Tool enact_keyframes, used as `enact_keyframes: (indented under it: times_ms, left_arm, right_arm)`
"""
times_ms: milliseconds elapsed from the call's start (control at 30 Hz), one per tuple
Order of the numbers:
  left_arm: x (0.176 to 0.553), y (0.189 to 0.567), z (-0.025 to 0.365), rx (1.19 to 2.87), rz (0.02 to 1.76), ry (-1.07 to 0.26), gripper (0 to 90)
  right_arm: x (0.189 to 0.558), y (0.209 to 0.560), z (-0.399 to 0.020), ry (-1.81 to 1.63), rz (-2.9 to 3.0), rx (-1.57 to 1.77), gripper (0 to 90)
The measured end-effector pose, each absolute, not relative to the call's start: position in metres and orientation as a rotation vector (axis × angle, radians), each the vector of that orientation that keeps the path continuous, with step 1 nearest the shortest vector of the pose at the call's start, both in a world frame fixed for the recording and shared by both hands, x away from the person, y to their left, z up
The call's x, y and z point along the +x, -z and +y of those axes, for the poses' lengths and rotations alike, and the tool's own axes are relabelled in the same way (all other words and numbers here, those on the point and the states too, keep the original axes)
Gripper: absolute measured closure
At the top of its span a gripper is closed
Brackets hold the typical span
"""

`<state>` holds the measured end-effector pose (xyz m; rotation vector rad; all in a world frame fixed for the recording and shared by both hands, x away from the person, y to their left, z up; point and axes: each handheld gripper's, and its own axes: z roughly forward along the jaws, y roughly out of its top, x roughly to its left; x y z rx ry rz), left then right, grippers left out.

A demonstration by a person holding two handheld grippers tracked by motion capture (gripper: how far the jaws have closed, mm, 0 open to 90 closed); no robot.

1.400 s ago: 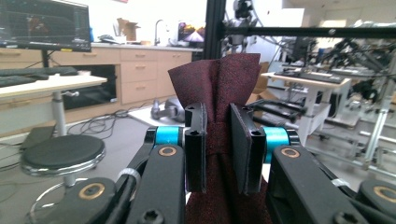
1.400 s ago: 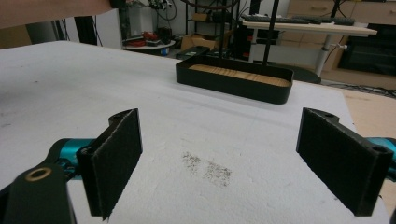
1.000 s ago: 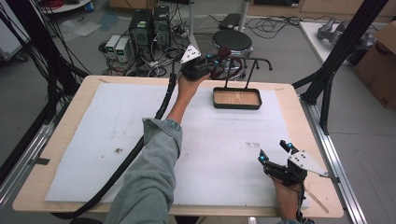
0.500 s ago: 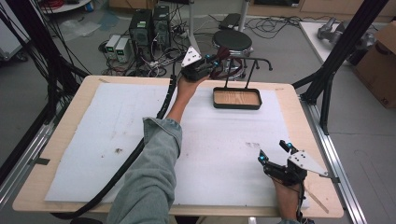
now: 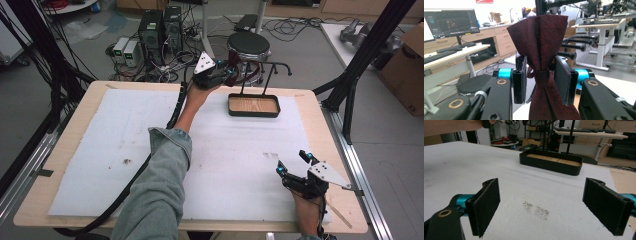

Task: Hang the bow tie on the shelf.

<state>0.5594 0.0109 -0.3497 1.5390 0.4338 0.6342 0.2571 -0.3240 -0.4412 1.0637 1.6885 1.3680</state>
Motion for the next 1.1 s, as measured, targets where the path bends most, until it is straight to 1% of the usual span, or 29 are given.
enact_keyframes:
  times_ms: [367, 533, 733, 1100]
  left_arm:
    - [0.555, 0.349, 0.018, 1.548, 0.426, -0.618, 60.7]
    - [0.551, 0.349, 0.022, 1.582, 0.434, -0.604, 59.8]
    - [0.541, 0.343, 0.030, 1.601, 0.413, -0.597, 56.0]
    - [0.523, 0.335, 0.051, 1.607, 0.408, -0.608, 55.8]
  right_arm:
    - [0.257, 0.441, -0.324, -1.368, 1.688, 1.068, 13.5]
    - [0.257, 0.441, -0.324, -1.367, 1.687, 1.066, 13.4]
    - [0.257, 0.441, -0.324, -1.367, 1.686, 1.066, 13.5]
    - [0.257, 0.441, -0.323, -1.362, 1.686, 1.072, 13.5]
